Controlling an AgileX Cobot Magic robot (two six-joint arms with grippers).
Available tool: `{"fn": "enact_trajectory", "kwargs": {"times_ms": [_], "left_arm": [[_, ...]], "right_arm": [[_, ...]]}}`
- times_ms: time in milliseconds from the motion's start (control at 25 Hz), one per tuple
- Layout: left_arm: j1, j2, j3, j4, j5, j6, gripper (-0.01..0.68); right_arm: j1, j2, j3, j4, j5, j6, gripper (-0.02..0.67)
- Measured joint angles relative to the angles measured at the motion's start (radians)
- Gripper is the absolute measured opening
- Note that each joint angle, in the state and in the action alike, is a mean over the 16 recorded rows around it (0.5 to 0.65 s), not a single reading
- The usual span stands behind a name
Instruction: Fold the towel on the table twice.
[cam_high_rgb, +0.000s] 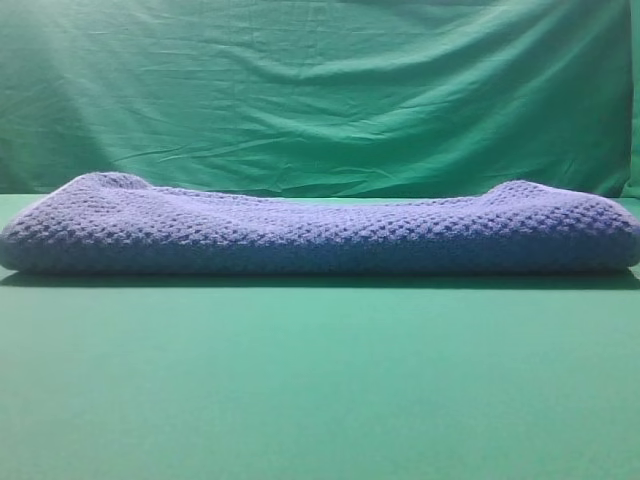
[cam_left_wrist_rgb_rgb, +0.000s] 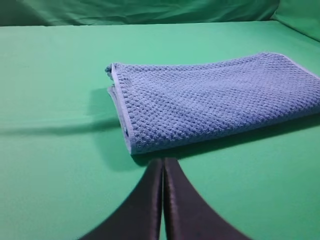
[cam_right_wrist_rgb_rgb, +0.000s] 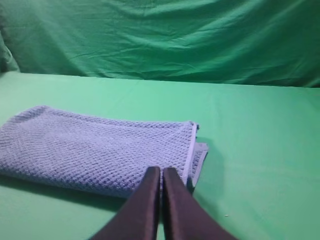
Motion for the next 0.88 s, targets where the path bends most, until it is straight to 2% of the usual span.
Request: {"fn": "enact_trajectory", "kwargs": {"times_ms": [560, 880], "left_arm": [[0.000, -0.044, 0.119, 0.021, -0.026, 0.000, 0.000], [0.000, -0.044, 0.138, 0.020, -0.059, 0.000, 0.000]], "right_arm": [[0.000, -0.050, 0.090, -0.042, 0.035, 0.000, 0.000], [0.000, -0.054, 0.171, -0.045, 0.021, 0.000, 0.000]]}}
